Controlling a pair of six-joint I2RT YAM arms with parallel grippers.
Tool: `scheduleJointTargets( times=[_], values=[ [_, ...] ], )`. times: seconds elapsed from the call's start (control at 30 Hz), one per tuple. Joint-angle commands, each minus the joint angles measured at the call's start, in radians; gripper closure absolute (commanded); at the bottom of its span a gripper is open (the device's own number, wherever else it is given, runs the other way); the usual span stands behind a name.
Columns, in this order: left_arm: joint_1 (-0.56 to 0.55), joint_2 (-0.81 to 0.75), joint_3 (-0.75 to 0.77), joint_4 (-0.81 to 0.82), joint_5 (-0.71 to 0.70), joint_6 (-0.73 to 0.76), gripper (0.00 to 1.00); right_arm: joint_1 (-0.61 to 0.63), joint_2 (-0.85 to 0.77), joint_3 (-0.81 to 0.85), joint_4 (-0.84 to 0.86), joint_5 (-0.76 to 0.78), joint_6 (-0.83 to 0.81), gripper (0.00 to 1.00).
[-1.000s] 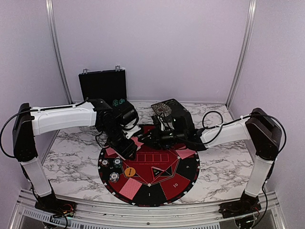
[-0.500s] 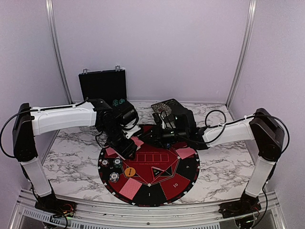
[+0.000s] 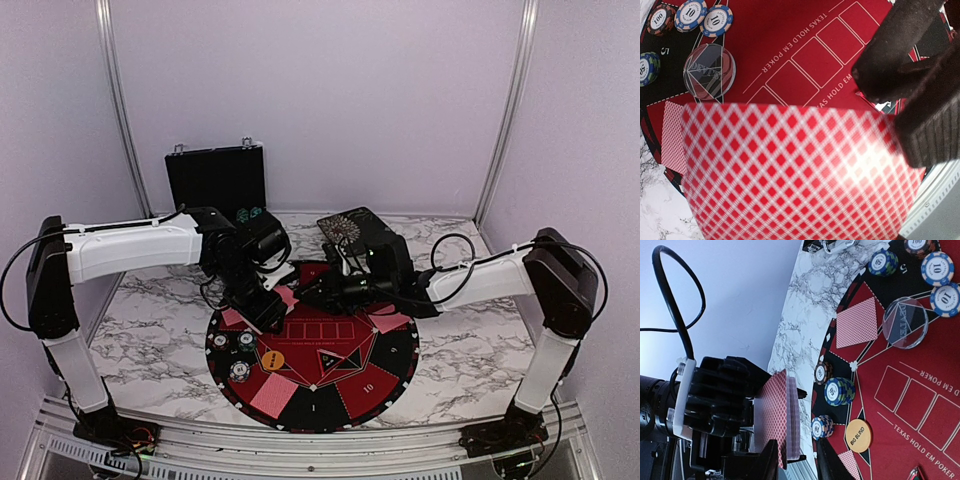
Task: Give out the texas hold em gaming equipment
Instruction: Pick up the poker card from the face-down deck piles.
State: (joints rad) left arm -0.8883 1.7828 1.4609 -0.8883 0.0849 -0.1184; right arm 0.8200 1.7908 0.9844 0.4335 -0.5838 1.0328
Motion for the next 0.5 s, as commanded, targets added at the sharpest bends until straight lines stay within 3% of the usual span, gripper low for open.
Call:
scheduleJointTargets(
  times=[0.0,0.23,0.47],
  values=[
    [0.003,-0.045,0.025,-0.009,-0.008,0.007,0.57,0.012,-0.033,-0.001,0.024,0.004,0.011,0.75],
    [0.003,-0.042,0.029,-0.009,-0.006,0.006,0.57,0.018,-0.029,-0.001,0.031,0.002,0.017,0.79],
    [0.002,-0.039,0.028,-0.009,-0.008,0.008,0.57,0.016,-0.029,-0.002,0.031,0.002,0.020,0.89]
  ],
)
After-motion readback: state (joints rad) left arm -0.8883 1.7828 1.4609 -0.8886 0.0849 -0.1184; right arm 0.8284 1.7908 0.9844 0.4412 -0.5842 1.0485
